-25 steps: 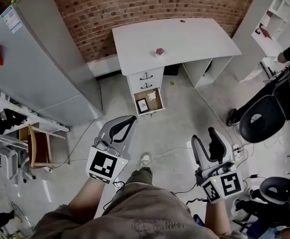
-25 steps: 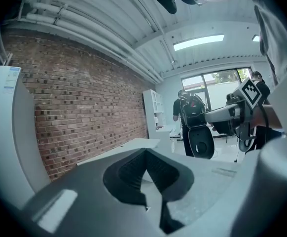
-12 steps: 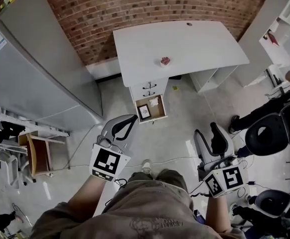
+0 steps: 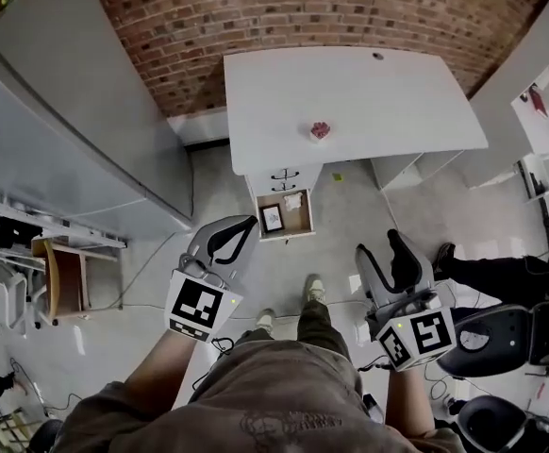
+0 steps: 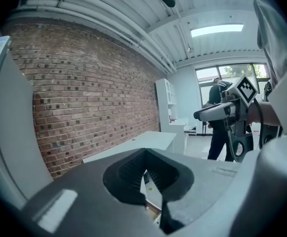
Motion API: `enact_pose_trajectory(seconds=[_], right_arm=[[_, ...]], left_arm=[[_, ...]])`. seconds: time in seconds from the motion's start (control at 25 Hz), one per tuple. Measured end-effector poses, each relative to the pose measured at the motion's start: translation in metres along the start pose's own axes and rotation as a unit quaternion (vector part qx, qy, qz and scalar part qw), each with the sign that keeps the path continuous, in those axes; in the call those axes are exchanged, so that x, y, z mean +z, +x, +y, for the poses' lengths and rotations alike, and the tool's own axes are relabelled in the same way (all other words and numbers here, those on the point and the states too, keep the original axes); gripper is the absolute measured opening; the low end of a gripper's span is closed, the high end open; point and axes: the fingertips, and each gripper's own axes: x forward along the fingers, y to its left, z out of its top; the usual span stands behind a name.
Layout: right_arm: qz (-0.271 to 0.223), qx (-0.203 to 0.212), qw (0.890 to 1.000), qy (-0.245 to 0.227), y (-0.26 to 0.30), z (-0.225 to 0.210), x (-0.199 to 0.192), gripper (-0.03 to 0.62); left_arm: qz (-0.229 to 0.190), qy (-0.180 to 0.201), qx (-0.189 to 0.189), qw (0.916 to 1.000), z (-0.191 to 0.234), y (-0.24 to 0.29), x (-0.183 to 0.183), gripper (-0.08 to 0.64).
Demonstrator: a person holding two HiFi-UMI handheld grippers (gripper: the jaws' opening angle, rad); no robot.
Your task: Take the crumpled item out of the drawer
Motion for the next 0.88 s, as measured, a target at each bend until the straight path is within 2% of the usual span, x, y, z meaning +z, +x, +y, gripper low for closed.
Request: enact_pose_trajectory(seconds=[0.48,0.68,0.88], right_arm=[[0.011,0.113,0.994,-0.009,0.068,-0.094,0.014,0.264],[0.021,0.145,0.989,-0.01,0.086,-0.122,0.015,0.264],[0.02,0.158,0.987,-0.008,0.099,-0.135,0.016,0.264]], left_arm=[[0.02,-0.017,0.091,0.9955,0.0,0.09,0.03,0.002],[0.034,-0.021,0.135,0.99,0.004,0.1,0.037,0.002],[0.048,-0.017,0.156,0.9864,0.007,0.103,0.038,0.002]])
